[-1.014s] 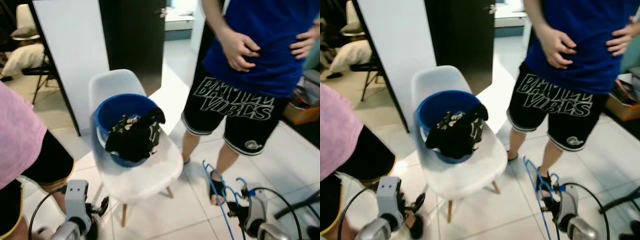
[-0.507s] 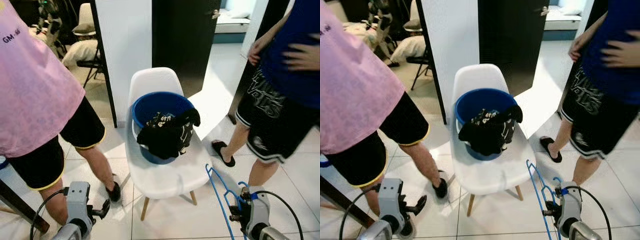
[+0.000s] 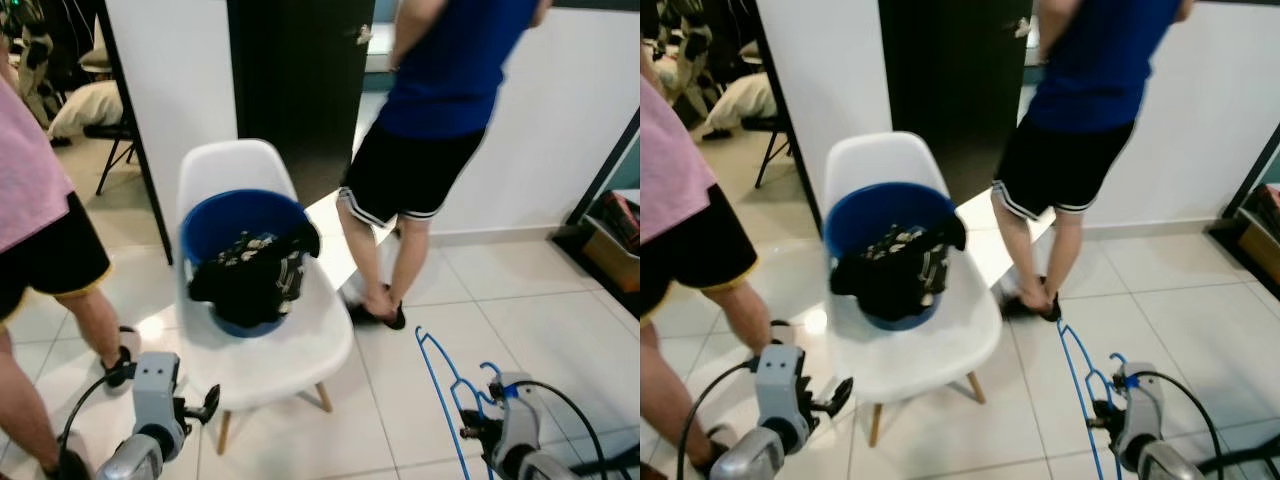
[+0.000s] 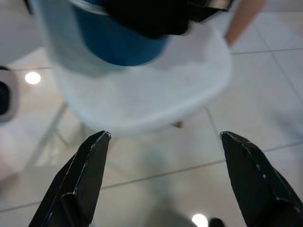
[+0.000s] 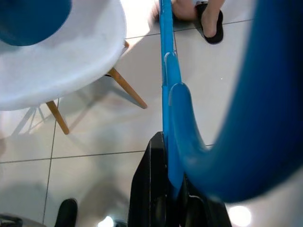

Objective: Hang hanger

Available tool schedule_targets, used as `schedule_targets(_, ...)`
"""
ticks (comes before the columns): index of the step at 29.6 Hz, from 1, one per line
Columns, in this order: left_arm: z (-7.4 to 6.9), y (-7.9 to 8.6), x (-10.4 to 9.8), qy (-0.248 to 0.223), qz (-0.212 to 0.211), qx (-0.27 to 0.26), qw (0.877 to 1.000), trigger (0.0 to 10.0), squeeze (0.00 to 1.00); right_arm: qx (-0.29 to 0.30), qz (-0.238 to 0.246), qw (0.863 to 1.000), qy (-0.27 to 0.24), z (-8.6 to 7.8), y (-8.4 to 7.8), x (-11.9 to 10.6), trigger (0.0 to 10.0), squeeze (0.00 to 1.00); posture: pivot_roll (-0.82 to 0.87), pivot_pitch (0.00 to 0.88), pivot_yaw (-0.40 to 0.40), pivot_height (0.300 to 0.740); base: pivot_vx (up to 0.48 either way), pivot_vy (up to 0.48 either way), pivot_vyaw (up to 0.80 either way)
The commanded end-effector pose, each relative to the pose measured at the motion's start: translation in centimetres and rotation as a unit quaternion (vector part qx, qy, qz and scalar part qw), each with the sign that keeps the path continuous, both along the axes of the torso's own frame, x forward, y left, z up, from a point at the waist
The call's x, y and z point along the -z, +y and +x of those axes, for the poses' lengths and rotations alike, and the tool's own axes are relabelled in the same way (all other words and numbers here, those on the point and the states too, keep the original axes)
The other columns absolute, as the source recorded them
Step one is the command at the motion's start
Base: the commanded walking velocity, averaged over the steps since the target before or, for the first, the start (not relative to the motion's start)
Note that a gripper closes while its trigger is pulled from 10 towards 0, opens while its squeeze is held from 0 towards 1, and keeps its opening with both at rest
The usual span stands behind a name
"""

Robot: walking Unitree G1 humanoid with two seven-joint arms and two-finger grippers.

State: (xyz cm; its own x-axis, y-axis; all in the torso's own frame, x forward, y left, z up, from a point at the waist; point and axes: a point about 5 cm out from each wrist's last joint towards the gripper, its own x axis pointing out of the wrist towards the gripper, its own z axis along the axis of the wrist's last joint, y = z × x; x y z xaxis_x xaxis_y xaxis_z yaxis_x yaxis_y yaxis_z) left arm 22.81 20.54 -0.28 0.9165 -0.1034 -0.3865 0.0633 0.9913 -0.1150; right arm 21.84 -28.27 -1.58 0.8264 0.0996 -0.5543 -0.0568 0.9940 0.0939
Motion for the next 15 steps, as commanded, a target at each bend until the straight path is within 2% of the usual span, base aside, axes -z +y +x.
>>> schedule_targets(1, -0.2, 0.4, 0.1, 0.007, 0.0, -0.009, 1.0, 10.0, 0.0, 0.0, 0.007, 1.0, -0.005, 0.2, 0.2, -0.1, 10.0, 0.0, -0.01, 0.0, -0.035, 0.74, 0.0, 0.0, 0.0)
schedule_targets(3, -0.1, 0.6, 0.1, 0.006, -0.003, -0.017, 1.0, 10.0, 0.0, 0.0, 0.007, 1.0, -0.005, 0.2, 0.2, -0.1, 10.0, 0.0, -0.01, 0.0, -0.035, 0.74, 0.0, 0.0, 0.0)
schedule_targets(7, 0.0, 0.8, -0.7, -0.03, -0.008, -0.025, 0.999, 10.0, 0.0, -0.003, 0.009, 1.0, -0.005, 0.2, 0.4, -0.1, 10.0, 0.0, -0.01, 0.0, -0.036, 0.74, 0.0, 0.0, 0.0)
schedule_targets(10, 0.0, 0.8, -0.8, -0.037, -0.013, -0.028, 0.999, 10.0, 0.0, -0.003, 0.009, 1.0, -0.006, 0.1, 0.4, -0.1, 10.0, 0.0, -0.01, 0.0, -0.036, 0.74, 0.0, 0.0, 0.0)
schedule_targets(11, 0.4, 1.0, -1.6, -0.057, -0.016, -0.031, 0.998, 10.0, 0.0, -0.005, 0.015, 1.0, -0.009, 0.1, 0.4, -0.1, 10.0, 0.0, -0.02, 0.0, -0.036, 0.74, 0.266, 0.0, 0.0)
schedule_targets(12, 2.2, 1.5, -5.0, -0.128, -0.015, -0.033, 0.991, 10.0, 0.0, -0.017, 0.055, 0.998, -0.024, 0.2, 0.7, -0.4, 10.0, 0.0, -0.01, 0.0, -0.037, 0.74, 0.326, 0.0, 0.0)
schedule_targets(13, 2.2, 1.5, -5.0, -0.128, -0.015, -0.033, 0.991, 10.0, 0.0, -0.017, 0.055, 0.998, -0.024, 0.2, 0.7, -0.4, 10.0, 0.0, -0.01, 0.0, -0.037, 0.74, 0.326, 0.0, 0.0)
schedule_targets(15, 3.4, 1.7, -7.6, -0.174, -0.011, -0.029, 0.984, 10.0, 0.0, -0.017, 0.097, 0.994, -0.041, 0.4, 0.9, -0.8, 10.0, 0.0, 0.0, 0.0, -0.037, 0.74, 0.336, 0.0, 0.0)
